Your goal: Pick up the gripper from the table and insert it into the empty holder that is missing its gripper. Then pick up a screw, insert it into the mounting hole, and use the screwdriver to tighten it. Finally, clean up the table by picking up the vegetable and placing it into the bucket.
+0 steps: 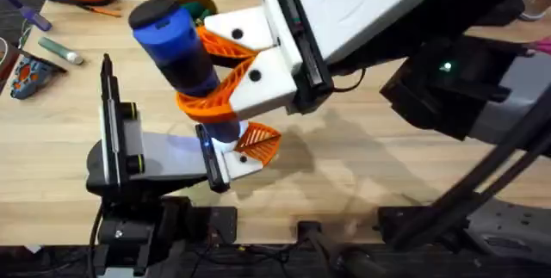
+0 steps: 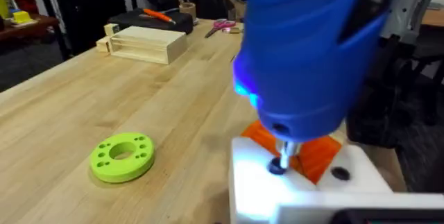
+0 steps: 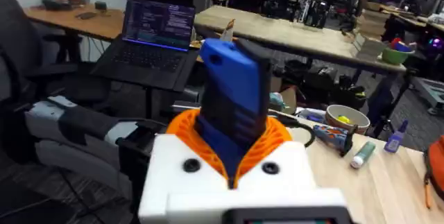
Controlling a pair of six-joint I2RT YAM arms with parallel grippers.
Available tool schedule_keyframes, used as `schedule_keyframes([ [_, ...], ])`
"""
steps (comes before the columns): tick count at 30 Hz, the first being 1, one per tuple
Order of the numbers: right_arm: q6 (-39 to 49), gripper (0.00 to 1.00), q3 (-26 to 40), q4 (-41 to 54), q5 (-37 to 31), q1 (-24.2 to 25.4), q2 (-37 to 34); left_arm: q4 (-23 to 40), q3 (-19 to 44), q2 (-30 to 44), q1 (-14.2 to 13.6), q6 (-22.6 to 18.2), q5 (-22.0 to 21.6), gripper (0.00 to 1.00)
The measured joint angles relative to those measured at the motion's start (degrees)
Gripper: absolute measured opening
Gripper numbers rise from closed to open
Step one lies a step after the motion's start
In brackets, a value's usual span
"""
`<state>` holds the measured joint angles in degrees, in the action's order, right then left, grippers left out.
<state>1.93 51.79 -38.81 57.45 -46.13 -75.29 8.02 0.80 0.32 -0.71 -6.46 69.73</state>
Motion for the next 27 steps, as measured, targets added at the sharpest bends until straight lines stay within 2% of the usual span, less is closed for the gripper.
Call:
schedule_keyframes([
  [27,0.1,0.026,0.0,1.1,-0.6,0.8,0.0,0.0,0.0,0.0,0.0,0.0,0.0,0.014],
])
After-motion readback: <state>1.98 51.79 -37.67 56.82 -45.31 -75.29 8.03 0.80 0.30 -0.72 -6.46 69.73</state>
